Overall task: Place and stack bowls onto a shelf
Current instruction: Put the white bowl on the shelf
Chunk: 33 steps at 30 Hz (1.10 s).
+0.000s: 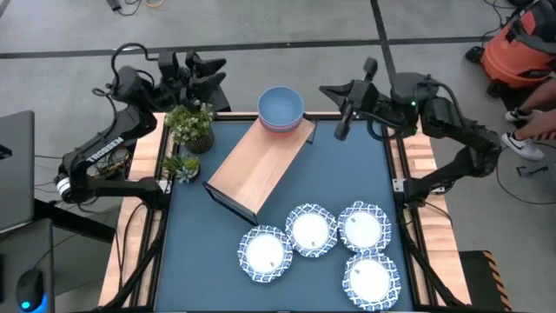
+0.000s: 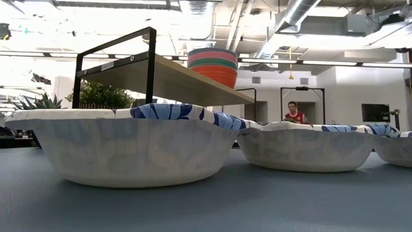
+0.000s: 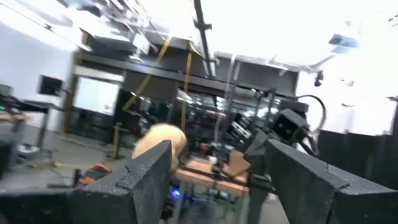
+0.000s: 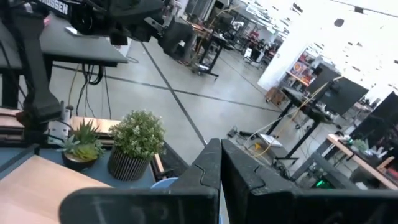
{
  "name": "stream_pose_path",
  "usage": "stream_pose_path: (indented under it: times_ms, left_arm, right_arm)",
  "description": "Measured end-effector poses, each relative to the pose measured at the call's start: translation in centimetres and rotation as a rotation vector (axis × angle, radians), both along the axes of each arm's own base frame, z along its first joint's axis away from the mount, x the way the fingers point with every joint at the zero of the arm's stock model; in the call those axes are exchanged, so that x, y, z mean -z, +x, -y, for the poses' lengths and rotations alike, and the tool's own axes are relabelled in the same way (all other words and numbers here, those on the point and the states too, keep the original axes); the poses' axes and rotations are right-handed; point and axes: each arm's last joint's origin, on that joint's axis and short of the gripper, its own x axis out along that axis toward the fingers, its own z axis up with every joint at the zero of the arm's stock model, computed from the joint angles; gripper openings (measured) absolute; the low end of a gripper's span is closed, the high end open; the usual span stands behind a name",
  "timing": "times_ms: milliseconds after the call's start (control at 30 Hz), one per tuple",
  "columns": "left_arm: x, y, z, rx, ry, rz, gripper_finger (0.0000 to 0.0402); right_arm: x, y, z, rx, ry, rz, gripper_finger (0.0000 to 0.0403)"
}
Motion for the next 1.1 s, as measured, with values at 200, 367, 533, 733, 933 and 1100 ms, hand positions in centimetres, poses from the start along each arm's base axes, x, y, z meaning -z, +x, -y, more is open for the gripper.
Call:
stream_pose_path:
  times_ms: [200,367,533,733,933,1100]
  left_arm:
    - [0.4,-0.1,0.5,-0.166,-0.054,-0.043,0.0243]
    - [2.7,0.2,-0.3,-0.401,-0.24,-0.223,0.0243]
    - [3.3,2.1,-0.1,-0.049,-0.156,-0.29,0.0243]
    - [1.5,2.5,0.5,0.129,-0.185,-0.075,0.0243]
    - [-0.3,0.9,0.7,0.013,-0.095,0.044,0.0243]
    - [0.1,1.2,0.6,-0.041,-0.007,-0.039,0.0243]
  right_arm:
    - [-0.5,-0.5,-0.3,-0.013,-0.009,0.039,0.0033]
    - [-0.4,-0.1,-0.1,-0.001,0.057,0.073,0.0029]
    - [0.3,1.6,-0.7,-0.131,0.083,0.051,0.0031]
    - [-1.1,0.9,-3.6,-0.22,0.064,0.167,0.0028]
    - [-1.8,-0.5,-4.8,-0.076,0.03,0.191,0.0028]
    - [-2.1,-1.0,-4.0,0.125,-0.016,0.185,0.0028]
